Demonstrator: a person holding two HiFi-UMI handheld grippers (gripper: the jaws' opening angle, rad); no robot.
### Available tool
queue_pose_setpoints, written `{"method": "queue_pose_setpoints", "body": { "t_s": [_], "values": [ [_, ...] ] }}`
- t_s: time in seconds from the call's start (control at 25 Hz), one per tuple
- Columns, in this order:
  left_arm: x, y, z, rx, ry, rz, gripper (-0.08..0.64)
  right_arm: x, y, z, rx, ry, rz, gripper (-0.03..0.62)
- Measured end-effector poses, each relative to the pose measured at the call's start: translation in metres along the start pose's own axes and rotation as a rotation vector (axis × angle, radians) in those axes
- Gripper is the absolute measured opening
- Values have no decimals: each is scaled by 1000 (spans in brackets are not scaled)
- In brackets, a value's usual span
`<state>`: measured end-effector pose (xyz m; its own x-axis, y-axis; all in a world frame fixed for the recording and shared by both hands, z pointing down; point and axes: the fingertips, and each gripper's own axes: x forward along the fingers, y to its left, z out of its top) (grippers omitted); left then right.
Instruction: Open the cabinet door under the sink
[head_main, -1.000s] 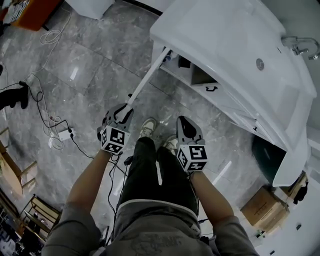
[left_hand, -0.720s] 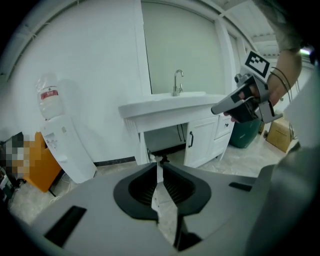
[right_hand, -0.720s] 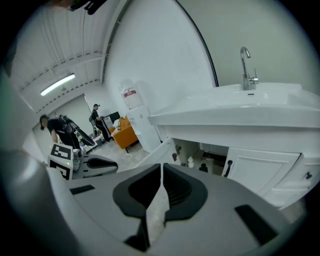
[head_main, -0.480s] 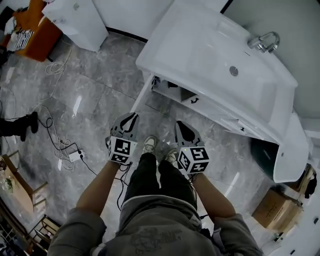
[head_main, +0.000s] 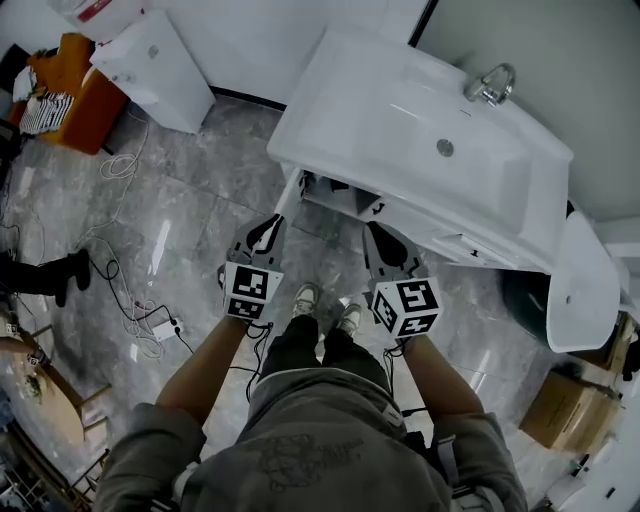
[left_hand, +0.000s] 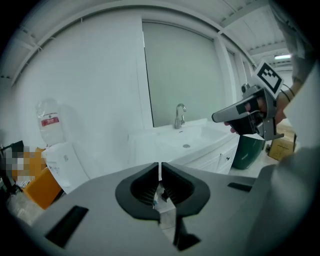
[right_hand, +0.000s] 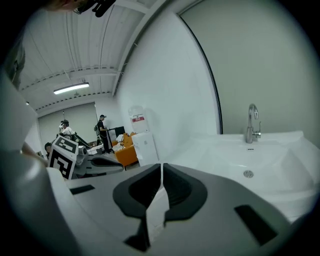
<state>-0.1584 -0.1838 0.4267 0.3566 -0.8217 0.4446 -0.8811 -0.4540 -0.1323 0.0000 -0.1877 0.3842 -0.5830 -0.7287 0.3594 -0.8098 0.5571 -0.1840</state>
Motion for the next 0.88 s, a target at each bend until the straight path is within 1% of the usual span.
{"method": "queue_pose_setpoints", "body": {
  "t_s": [0.2,0.48,0.72,0.88],
  "values": [
    [-7,-10,59,3,-93,-24,31,-27,-12,39,-42,-57,-24,35],
    [-17,-27,127,57,-196,-60,31,-76,-24,85,-95,-133,-48,35],
    [-38,-51,177,70,-299,-98,31,-119,-19,123,-123,-234,-63,35],
    [-47,-71,195,100,-338,-128,31,-144,-10,138,-159,-284,-77,35]
  ]
}}
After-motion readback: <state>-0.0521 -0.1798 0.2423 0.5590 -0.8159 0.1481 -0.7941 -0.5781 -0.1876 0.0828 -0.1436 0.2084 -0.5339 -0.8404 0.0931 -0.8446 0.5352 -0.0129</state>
